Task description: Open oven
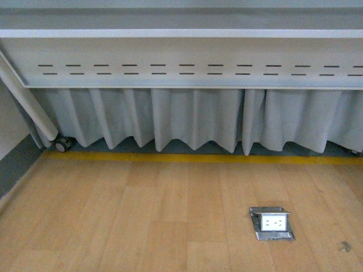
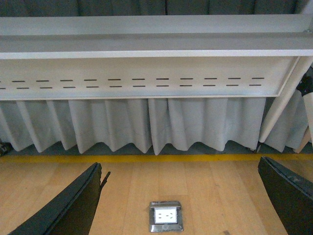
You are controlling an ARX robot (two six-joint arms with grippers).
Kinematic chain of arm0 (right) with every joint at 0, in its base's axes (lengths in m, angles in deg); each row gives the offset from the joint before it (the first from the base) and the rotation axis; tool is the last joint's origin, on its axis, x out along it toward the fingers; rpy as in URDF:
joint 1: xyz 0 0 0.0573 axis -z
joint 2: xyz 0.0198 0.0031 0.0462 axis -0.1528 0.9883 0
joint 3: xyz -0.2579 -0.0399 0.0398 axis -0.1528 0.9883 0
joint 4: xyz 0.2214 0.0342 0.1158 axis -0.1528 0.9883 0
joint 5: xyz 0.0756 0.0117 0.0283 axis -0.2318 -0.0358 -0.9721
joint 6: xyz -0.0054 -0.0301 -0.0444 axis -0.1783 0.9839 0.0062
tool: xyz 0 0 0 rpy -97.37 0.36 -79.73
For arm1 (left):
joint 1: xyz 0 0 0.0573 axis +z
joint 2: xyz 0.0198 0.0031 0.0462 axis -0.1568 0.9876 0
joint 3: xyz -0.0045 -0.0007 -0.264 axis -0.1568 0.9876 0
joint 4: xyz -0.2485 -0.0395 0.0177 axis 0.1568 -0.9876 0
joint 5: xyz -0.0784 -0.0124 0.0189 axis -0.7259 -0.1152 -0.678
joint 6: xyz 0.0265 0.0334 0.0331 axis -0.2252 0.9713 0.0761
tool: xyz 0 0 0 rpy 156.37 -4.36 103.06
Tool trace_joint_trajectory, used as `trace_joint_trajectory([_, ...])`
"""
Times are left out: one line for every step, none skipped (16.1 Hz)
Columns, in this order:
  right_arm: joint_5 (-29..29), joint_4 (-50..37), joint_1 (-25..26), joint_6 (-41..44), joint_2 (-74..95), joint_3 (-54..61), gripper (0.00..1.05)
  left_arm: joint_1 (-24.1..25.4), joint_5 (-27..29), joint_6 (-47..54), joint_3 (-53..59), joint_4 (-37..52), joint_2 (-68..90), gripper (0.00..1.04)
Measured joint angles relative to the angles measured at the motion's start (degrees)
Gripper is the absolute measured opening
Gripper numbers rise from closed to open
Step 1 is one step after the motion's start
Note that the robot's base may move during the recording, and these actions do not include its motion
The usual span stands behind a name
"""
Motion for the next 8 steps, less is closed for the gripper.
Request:
trace_joint_trajectory([0.0,0.0,0.0,0.0,0.0,0.0,0.98,0.0,-0.02,0.0,0.0,0.0,0.0,0.98])
trace_joint_trajectory([0.0,-0.02,0.0,0.02,-0.02,0.0,0.98,0.0,-0.02,0.0,0.0,0.0,0.0,0.98])
trace_joint_trajectory([0.0,-0.02,0.0,0.0,0.0,0.0,0.98,0.0,-0.02,0.0,0.0,0.0,0.0,0.98])
trace_joint_trajectory([0.0,0.0,0.0,0.02,-0.02,0.0,0.98,0.0,-0.02,0.0,0.0,0.0,0.0,0.98])
trace_joint_trajectory([0.0,-0.02,0.0,0.02,-0.02,0.0,0.98,0.0,-0.02,0.0,0.0,0.0,0.0,0.98])
trace_joint_trajectory([0.0,-0.02,0.0,0.02,-0.02,0.0,0.98,0.0,-0.02,0.0,0.0,0.0,0.0,0.98])
trace_joint_trajectory([0.0,0.0,0.0,0.0,0.0,0.0,0.98,0.0,-0.02,0.0,0.0,0.0,0.0,0.98])
trace_joint_trajectory([0.0,-0.02,0.0,0.0,0.0,0.0,0.98,0.0,-0.02,0.0,0.0,0.0,0.0,0.98])
